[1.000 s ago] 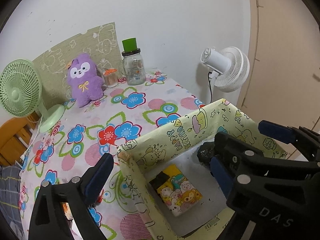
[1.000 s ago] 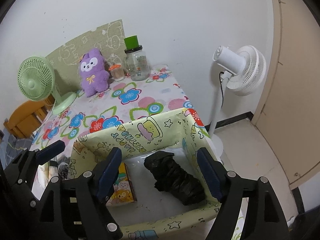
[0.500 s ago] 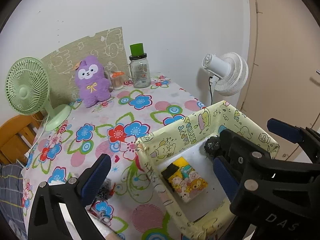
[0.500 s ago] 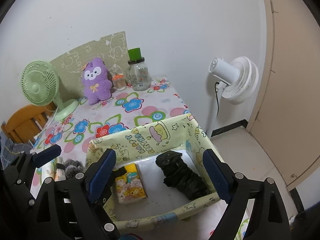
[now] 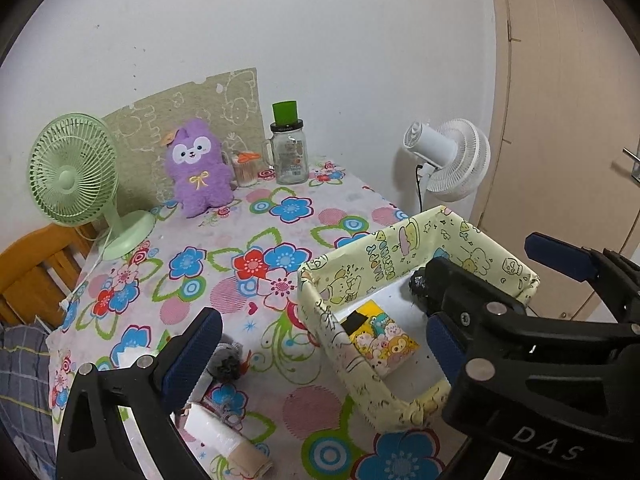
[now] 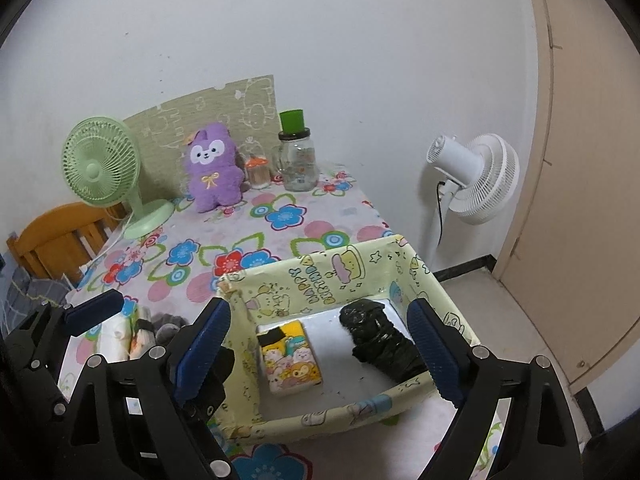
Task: Organize soft objects
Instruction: 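Withdraw both grippers from the basket toward the remaining items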
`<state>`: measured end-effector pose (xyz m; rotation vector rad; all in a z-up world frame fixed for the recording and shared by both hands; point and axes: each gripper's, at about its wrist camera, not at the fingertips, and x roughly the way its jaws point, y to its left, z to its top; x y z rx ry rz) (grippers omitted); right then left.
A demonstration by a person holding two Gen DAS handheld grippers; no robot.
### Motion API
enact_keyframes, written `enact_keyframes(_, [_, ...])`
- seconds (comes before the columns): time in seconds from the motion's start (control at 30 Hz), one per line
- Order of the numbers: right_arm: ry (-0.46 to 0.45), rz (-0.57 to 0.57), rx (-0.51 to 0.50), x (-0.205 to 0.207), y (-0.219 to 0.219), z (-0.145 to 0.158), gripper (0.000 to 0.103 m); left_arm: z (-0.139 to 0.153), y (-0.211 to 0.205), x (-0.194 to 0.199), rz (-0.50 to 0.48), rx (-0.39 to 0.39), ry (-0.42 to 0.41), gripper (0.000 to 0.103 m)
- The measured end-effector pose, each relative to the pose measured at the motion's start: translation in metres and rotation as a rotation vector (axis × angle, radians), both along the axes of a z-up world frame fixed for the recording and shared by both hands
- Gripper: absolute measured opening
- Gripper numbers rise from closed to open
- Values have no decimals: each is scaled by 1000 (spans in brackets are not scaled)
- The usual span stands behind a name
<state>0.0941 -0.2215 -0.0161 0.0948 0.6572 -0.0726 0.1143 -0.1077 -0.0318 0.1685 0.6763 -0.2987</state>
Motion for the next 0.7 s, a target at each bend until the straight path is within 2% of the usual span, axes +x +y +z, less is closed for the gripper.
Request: enact_keyframes(0.7, [-43, 45, -36, -33, 51, 19, 92, 18, 51, -35, 29, -53, -51, 103])
